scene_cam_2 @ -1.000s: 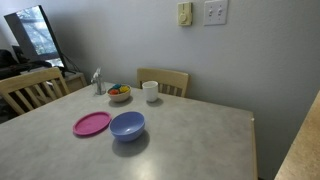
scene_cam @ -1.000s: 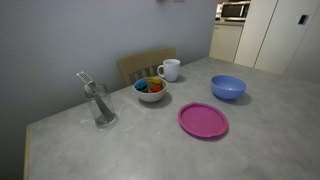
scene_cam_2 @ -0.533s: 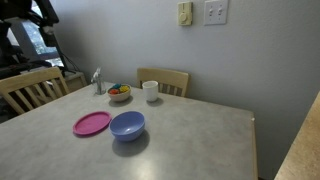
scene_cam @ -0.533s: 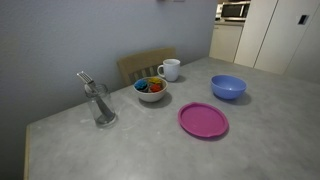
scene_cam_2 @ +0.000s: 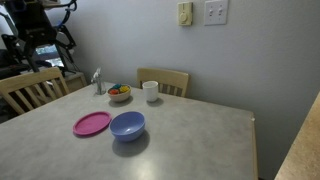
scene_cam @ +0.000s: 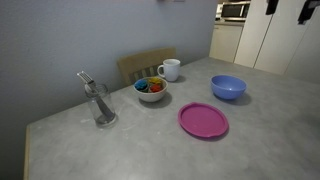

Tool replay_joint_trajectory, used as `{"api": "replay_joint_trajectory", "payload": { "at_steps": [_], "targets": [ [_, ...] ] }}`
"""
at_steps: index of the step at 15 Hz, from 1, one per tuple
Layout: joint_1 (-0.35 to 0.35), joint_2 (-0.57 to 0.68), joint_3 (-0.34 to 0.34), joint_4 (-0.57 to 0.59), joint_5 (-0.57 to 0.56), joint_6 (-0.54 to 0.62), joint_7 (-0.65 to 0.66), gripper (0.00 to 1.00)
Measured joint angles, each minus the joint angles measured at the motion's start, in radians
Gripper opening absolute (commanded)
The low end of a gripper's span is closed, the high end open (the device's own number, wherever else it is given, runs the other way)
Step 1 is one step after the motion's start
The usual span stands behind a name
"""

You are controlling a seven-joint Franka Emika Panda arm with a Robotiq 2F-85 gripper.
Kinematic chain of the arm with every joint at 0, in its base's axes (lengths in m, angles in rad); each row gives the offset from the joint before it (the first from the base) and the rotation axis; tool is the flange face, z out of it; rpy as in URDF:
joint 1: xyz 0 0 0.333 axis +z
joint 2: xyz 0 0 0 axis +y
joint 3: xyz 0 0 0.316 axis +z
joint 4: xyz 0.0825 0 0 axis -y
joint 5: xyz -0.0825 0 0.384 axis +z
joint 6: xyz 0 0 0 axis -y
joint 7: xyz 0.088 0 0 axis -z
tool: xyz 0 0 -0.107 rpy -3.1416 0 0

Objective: Get the pink plate and use it to cover the blue bowl

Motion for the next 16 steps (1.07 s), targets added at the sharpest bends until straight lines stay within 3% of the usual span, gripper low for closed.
{"api": "replay_joint_trajectory", "payload": {
  "at_steps": [2, 9, 13, 16],
  "targets": [
    [-0.001, 0.021, -0.003, -0.021, 0.011, 0.083, -0.062, 1.00],
    [-0.013, 0.048, -0.002, -0.018, 0.029, 0.139, -0.066, 1.00],
    [-0.038, 0.202, -0.018, 0.022, 0.163, 0.336, -0.140, 1.00],
    [-0.058, 0.360, -0.006, 0.102, 0.295, 0.396, -0.274, 1.00]
  ]
}}
